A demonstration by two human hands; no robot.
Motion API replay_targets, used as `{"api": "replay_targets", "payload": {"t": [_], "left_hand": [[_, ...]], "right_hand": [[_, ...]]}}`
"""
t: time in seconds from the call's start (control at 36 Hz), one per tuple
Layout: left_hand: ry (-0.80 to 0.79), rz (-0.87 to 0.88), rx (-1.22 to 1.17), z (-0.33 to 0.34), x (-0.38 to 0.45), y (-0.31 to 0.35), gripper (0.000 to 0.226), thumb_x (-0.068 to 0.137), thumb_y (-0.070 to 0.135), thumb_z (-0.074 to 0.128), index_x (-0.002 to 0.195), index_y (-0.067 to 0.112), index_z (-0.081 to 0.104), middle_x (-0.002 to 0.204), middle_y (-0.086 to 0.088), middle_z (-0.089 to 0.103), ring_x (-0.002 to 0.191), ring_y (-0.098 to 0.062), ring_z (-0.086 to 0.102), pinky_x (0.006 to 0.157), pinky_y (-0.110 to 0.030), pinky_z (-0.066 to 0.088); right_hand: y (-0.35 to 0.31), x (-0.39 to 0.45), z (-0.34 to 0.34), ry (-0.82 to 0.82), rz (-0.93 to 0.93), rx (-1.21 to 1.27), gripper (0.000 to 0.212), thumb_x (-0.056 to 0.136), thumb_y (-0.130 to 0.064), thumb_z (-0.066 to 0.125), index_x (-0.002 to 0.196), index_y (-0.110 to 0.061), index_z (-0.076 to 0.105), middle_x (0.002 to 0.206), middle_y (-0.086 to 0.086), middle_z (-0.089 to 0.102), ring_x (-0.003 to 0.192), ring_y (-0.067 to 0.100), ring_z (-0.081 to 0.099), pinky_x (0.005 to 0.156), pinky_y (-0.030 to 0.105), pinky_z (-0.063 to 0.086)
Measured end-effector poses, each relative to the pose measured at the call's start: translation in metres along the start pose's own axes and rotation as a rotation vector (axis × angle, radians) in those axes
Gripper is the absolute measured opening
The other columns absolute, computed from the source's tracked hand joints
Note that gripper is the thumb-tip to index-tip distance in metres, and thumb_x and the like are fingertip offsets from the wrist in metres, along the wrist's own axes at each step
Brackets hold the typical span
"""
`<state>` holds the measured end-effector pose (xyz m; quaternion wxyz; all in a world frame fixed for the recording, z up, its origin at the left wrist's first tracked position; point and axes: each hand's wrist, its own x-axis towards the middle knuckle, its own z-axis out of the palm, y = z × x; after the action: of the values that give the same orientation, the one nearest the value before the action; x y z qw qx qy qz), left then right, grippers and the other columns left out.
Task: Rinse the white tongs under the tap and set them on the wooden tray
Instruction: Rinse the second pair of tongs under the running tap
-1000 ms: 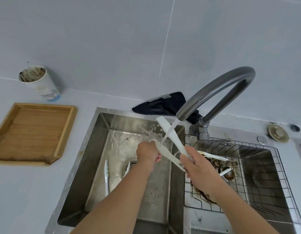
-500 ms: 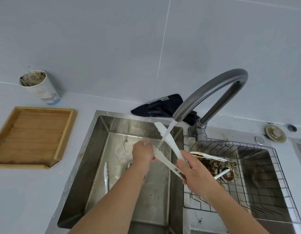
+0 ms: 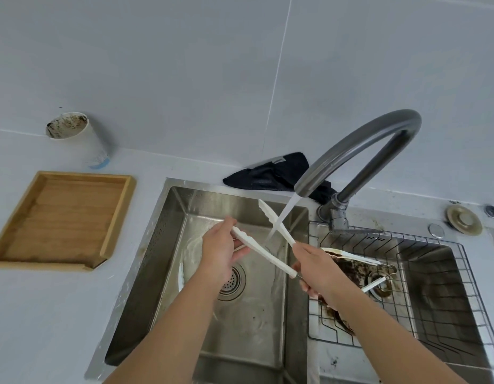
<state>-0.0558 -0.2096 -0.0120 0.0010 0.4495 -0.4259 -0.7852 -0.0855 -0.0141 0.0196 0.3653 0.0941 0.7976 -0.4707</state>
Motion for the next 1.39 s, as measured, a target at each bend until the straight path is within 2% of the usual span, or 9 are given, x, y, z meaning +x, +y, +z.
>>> {"api": "replay_targets", "payload": {"t": [0.19, 0.28, 0.42, 0.56, 0.67, 0.92, 1.06, 1.22, 1.39], "left_hand": [[0.056, 0.092, 0.042, -0.006, -0.002, 0.011, 0.025, 0.098, 0.037, 0.066, 0.091, 0.013, 0.065, 0.066, 0.002, 0.076, 0.072, -0.019, 0.079, 0.054, -0.026, 0.059], [0.082, 0.143, 0.071, -0.004, -0.003, 0.016, 0.027, 0.097, 0.038, 0.066, 0.085, 0.014, 0.064, 0.062, 0.005, 0.075, 0.067, -0.014, 0.077, 0.051, -0.023, 0.057], [0.135, 0.189, 0.090, 0.001, -0.001, 0.020, 0.024, 0.095, 0.040, 0.067, 0.085, 0.019, 0.067, 0.074, -0.002, 0.076, 0.068, -0.014, 0.077, 0.051, -0.022, 0.056], [0.034, 0.176, 0.071, 0.005, 0.002, 0.026, 0.027, 0.106, 0.028, 0.049, 0.123, 0.016, 0.066, 0.102, -0.010, 0.072, 0.090, -0.022, 0.074, 0.059, -0.024, 0.059], [0.014, 0.181, 0.087, 0.007, 0.003, 0.023, 0.038, 0.109, 0.028, 0.041, 0.145, 0.021, 0.052, 0.109, -0.005, 0.071, 0.088, -0.020, 0.069, 0.064, -0.024, 0.059], [-0.002, 0.018, 0.267, 0.011, 0.001, -0.028, 0.054, 0.101, 0.021, 0.061, 0.152, 0.019, 0.042, 0.097, -0.002, 0.068, 0.085, -0.016, 0.066, 0.080, -0.031, 0.056], [-0.097, -0.070, 0.176, 0.028, -0.006, -0.044, 0.030, 0.096, 0.000, 0.060, 0.124, 0.014, 0.058, 0.074, -0.008, 0.071, 0.057, -0.013, 0.062, 0.060, -0.026, 0.054], [0.018, -0.042, 0.228, 0.042, 0.000, -0.046, 0.021, 0.093, 0.001, 0.057, 0.112, 0.004, 0.067, 0.081, -0.016, 0.074, 0.052, -0.018, 0.065, 0.054, -0.030, 0.056], [0.135, 0.019, 0.340, 0.043, 0.016, -0.042, 0.023, 0.097, 0.010, 0.060, 0.120, 0.008, 0.064, 0.110, -0.013, 0.072, 0.099, -0.031, 0.071, 0.092, -0.047, 0.060]], "right_hand": [[-0.009, 0.002, 0.008, -0.002, -0.096, -0.141, 0.046, 0.081, -0.072, 0.053, 0.117, -0.044, 0.052, 0.085, -0.009, 0.061, 0.048, 0.002, 0.053, 0.040, 0.019, 0.040], [-0.013, 0.003, 0.010, -0.027, -0.149, -0.241, 0.065, 0.074, -0.076, 0.062, 0.127, -0.041, 0.049, 0.107, -0.014, 0.062, 0.077, 0.003, 0.063, 0.053, 0.017, 0.046], [-0.021, 0.009, 0.013, -0.073, -0.203, -0.349, 0.059, 0.085, -0.072, 0.053, 0.131, -0.036, 0.058, 0.104, -0.014, 0.067, 0.078, 0.005, 0.064, 0.052, 0.018, 0.045], [-0.025, 0.019, 0.014, -0.081, -0.158, -0.368, 0.062, 0.090, -0.071, 0.042, 0.120, -0.022, 0.067, 0.095, 0.008, 0.071, 0.062, 0.010, 0.058, 0.049, 0.022, 0.044], [-0.028, 0.027, 0.018, -0.082, -0.038, -0.213, 0.055, 0.094, -0.069, 0.041, 0.102, -0.020, 0.066, 0.075, -0.002, 0.068, 0.041, 0.006, 0.044, 0.039, 0.019, 0.034], [-0.040, 0.033, 0.026, -0.150, 0.071, -0.023, 0.065, 0.100, -0.066, 0.034, 0.110, -0.010, 0.065, 0.088, 0.011, 0.067, 0.045, 0.011, 0.040, 0.038, 0.024, 0.030], [-0.039, 0.032, 0.027, -0.155, 0.089, -0.076, 0.067, 0.099, -0.068, 0.029, 0.124, -0.013, 0.058, 0.090, 0.017, 0.057, 0.049, 0.013, 0.038, 0.040, 0.023, 0.026], [-0.033, 0.023, 0.022, -0.139, 0.059, -0.088, 0.075, 0.094, -0.073, 0.032, 0.083, -0.008, 0.066, 0.077, 0.011, 0.057, 0.047, 0.014, 0.037, 0.040, 0.022, 0.024], [-0.020, 0.018, 0.013, -0.116, 0.080, -0.068, 0.087, 0.090, -0.077, 0.032, 0.098, 0.001, 0.069, 0.076, 0.013, 0.058, 0.048, 0.016, 0.038, 0.040, 0.024, 0.025]]}}
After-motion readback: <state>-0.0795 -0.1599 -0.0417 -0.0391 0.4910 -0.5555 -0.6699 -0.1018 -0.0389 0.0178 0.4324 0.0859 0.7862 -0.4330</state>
